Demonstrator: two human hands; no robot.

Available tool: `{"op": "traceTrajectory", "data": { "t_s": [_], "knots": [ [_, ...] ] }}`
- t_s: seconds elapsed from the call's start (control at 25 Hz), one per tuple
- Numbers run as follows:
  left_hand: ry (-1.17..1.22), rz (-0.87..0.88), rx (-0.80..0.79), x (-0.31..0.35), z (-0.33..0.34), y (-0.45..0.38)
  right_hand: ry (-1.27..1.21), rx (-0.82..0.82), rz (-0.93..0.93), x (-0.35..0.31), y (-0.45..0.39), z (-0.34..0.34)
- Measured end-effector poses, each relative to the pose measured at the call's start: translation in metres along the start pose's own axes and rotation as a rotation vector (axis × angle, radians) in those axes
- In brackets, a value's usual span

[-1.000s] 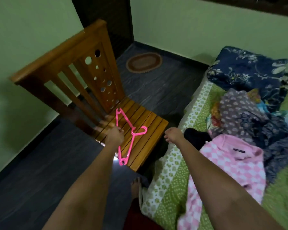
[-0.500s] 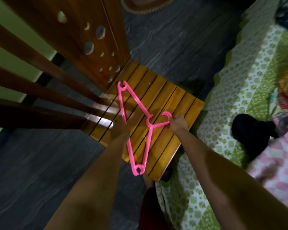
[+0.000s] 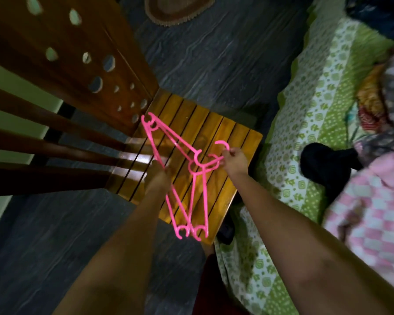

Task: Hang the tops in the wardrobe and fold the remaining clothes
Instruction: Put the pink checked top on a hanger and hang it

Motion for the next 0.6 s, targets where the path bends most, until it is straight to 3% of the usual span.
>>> {"op": "traceTrajectory", "data": {
  "t_s": [0.08, 0.2, 0.48, 0.6],
  "knots": [
    [-0.100, 0.127, 0.031, 0.029, 0.007, 0.022, -0.266, 0.006, 0.015, 0.000, 0.009, -0.032],
    [-0.060, 0.259, 0.037, 0.088, 0.056, 0.085, -0.605, -0.007, -0.004, 0.012, 0.031, -0.111],
    [-0.054, 0.497, -0.177, 0.247, 0.270, 0.276, -0.663, 0.218, -0.123, 0.090, 0.058, -0.406],
    [-0.326, 0.763, -0.147, 0.315, 0.337, 0.344, -0.694, 0.343, -0.135, 0.134, 0.054, -0.524]
  ]
}}
Point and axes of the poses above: each hand's wrist, its own y-axis away from the middle knuckle, its own z-axis out of the palm, x = y × z, the point moved 4 cm from there along -y, towards the middle knuckle, and after that the axes turned 7 degrees about -y, right-handed, at the moved point
